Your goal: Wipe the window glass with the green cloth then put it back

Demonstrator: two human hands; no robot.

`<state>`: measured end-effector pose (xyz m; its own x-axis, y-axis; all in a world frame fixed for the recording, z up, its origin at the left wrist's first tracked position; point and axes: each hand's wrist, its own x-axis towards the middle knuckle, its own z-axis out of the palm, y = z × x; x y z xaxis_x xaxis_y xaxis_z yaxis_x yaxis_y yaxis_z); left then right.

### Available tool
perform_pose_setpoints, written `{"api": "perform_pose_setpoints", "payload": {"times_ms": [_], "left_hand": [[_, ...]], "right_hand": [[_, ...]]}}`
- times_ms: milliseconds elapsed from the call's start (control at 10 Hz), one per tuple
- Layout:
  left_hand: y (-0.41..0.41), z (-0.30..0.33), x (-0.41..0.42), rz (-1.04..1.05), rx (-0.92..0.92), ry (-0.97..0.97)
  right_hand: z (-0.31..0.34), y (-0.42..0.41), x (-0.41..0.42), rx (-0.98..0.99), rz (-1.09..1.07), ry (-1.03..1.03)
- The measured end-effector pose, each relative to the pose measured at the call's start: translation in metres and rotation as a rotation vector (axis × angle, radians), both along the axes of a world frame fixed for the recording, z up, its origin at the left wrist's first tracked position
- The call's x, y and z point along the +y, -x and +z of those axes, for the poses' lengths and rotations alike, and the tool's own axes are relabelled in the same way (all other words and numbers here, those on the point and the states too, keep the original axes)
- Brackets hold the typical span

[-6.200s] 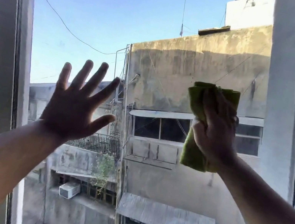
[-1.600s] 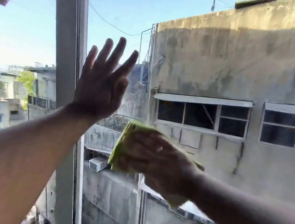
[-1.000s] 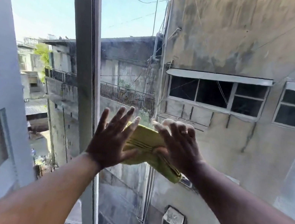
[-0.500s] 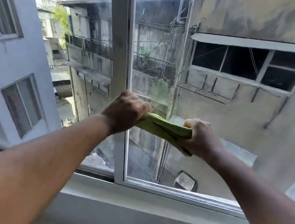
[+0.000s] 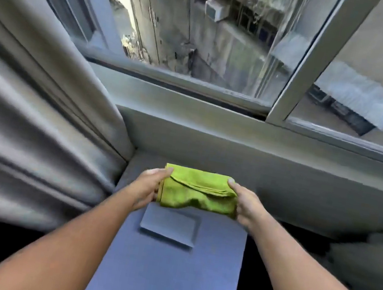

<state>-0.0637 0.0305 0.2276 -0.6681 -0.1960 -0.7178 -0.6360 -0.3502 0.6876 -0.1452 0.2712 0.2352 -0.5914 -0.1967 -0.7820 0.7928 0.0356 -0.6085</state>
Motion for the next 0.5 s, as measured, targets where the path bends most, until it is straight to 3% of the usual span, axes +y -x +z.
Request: {"api": "perform_pose_setpoints", "payload": {"times_ms": [100,300,400,500], "left_hand": [[-0.045,-0.084,-0.027,0.017,-0.080,0.001],[-0.076,-0.213,-0.049,0.064,-0.184,0.227],[-0.057,-0.256,-0.055,-0.011,-0.176,0.329],[-0.052,-0.265,-0.052,-0.216,-0.214,0.616]], "right_hand": [[-0.076,-0.042,-0.022,-0.077,0.113,-0.047],[-0.207,-0.081,-0.050,-0.009,0.244,-0.310],[-0.256,-0.080,-0.057,0.078,0.283,-0.469],[-0.266,-0.075,-0.051,0.156,0.339,-0.690]]}}
